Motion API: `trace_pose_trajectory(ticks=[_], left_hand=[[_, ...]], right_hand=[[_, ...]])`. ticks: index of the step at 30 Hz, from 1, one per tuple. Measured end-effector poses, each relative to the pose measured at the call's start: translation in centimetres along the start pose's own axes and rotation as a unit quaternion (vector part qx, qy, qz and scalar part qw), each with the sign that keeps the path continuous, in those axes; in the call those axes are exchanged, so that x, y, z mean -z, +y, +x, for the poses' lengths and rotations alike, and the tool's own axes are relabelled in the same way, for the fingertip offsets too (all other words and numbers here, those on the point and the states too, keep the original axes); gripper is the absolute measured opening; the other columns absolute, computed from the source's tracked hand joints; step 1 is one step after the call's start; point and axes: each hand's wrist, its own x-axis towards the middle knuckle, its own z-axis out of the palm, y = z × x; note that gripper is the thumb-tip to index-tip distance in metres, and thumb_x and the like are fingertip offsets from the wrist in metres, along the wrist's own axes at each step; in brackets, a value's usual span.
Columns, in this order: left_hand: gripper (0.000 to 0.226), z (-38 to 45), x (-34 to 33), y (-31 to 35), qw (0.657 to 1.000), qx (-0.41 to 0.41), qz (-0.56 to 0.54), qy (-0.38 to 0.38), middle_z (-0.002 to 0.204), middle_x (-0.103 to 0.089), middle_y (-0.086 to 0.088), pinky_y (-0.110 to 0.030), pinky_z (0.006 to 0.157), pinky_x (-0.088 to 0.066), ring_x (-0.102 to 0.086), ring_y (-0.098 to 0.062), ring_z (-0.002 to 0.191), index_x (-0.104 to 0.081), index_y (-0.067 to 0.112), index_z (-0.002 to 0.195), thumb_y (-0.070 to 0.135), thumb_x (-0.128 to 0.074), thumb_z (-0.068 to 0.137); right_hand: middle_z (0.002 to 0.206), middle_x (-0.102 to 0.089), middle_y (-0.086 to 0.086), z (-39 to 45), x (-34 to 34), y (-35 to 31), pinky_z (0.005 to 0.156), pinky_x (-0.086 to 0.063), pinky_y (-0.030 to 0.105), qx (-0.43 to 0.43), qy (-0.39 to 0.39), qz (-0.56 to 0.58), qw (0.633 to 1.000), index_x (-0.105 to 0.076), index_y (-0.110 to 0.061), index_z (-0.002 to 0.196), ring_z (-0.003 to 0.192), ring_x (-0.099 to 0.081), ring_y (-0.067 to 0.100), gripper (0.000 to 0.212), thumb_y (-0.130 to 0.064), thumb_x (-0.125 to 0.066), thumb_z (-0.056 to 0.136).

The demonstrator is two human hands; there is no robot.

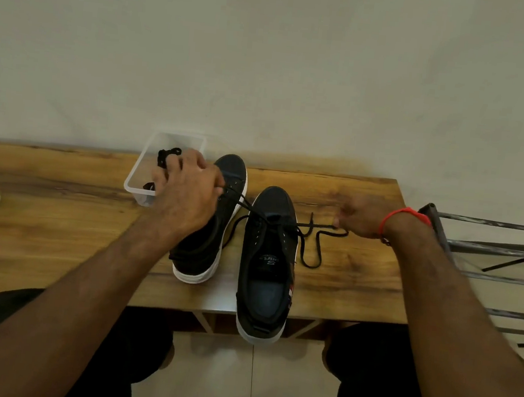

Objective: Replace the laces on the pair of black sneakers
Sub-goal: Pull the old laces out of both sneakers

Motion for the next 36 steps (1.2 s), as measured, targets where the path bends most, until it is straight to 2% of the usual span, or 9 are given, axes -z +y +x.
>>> trace_pose_trajectory(ticks=[4,6,10,17,22,25,29,32,36], left_hand=[[0.031,-1.3,-1.2,3.1,0.992,-0.121,-0.026,0.012,0.152,-0.034,0.002,-0.049,0.106,-0.026,-0.025,-0.028,0.136,-0.065,0.040,0.125,0.052,-0.055,0.098],[0.032,-1.5,-2.2,4.1,0.989,-0.142,-0.001,-0.032,0.154,-0.032,0.005,-0.049,0.106,-0.026,-0.022,-0.028,0.137,-0.066,0.042,0.124,0.055,-0.052,0.098],[0.027,-1.5,-3.1,4.3,0.986,-0.146,0.021,-0.077,0.152,-0.035,0.007,-0.046,0.102,-0.025,-0.022,-0.027,0.134,-0.068,0.041,0.121,0.047,-0.056,0.099],[0.010,-1.1,-1.8,3.8,0.995,-0.085,-0.045,-0.041,0.132,-0.051,0.013,-0.044,0.098,-0.026,-0.033,-0.021,0.128,-0.069,0.037,0.090,0.046,-0.068,0.086],[0.018,-0.4,-0.2,2.6,0.999,-0.007,-0.031,-0.026,0.115,-0.058,0.009,-0.050,0.099,-0.029,-0.041,-0.024,0.123,-0.060,0.031,0.076,0.045,-0.067,0.084],[0.021,0.3,0.5,1.1,0.998,0.036,0.017,-0.041,0.103,-0.061,0.003,-0.053,0.101,-0.032,-0.044,-0.027,0.119,-0.060,0.027,0.081,0.047,-0.066,0.084],[0.027,0.4,0.8,0.0,0.994,0.048,0.078,-0.062,0.111,-0.059,-0.002,-0.056,0.101,-0.032,-0.045,-0.030,0.118,-0.061,0.024,0.092,0.050,-0.061,0.086],[0.031,-0.3,0.1,0.9,0.997,-0.011,0.074,-0.013,0.130,-0.048,-0.005,-0.054,0.102,-0.032,-0.039,-0.032,0.122,-0.060,0.027,0.108,0.049,-0.059,0.086],[0.039,-1.0,-1.3,3.5,0.993,-0.107,0.036,0.025,0.150,-0.034,0.000,-0.051,0.106,-0.028,-0.029,-0.030,0.134,-0.062,0.036,0.128,0.052,-0.055,0.093]], right_hand=[[0.118,-0.060,-0.003,0.9,-1.4,-3.6,0.100,-0.044,0.043,0.109,0.134,0.046,0.984,-0.070,-0.028,0.106,0.115,-0.052,0.022,0.025,-0.045,-0.054,0.099],[0.133,-0.053,-0.005,1.3,-2.7,-5.1,0.107,-0.037,0.054,0.143,0.117,0.013,0.983,-0.069,-0.038,0.110,0.128,-0.042,0.027,0.023,-0.050,-0.054,0.097],[0.145,-0.044,-0.008,1.3,-4.4,-6.4,0.106,-0.029,0.053,0.143,0.063,-0.062,0.986,-0.066,-0.036,0.120,0.136,-0.029,0.028,0.027,-0.046,-0.052,0.100],[0.127,-0.051,-0.008,1.0,-2.9,-5.7,0.103,-0.033,0.053,0.146,0.094,-0.019,0.985,-0.056,-0.037,0.080,0.123,-0.037,0.023,0.018,-0.043,-0.058,0.096],[0.102,-0.064,0.002,1.3,-1.5,-2.7,0.091,-0.050,0.050,0.104,0.067,0.006,0.992,-0.067,-0.019,0.081,0.098,-0.056,0.022,0.027,-0.041,-0.059,0.094],[0.087,-0.061,0.005,0.5,-0.2,-0.7,0.079,-0.051,0.038,0.050,-0.021,0.017,0.998,-0.063,-0.017,0.081,0.083,-0.056,0.020,0.023,-0.033,-0.060,0.096],[0.092,-0.064,0.004,0.3,0.0,0.7,0.083,-0.051,0.040,-0.015,-0.060,-0.033,0.998,-0.069,-0.012,0.094,0.088,-0.058,0.022,0.020,-0.030,-0.062,0.096],[0.078,-0.057,0.001,0.6,-0.6,-0.6,0.069,-0.048,0.035,0.020,0.007,0.000,1.000,-0.065,-0.011,0.084,0.076,-0.053,0.019,0.025,-0.031,-0.058,0.099],[0.109,-0.058,-0.006,1.0,-1.7,-3.9,0.095,-0.047,0.040,0.139,0.115,0.041,0.983,-0.070,-0.025,0.108,0.107,-0.053,0.018,0.022,-0.038,-0.055,0.100]])
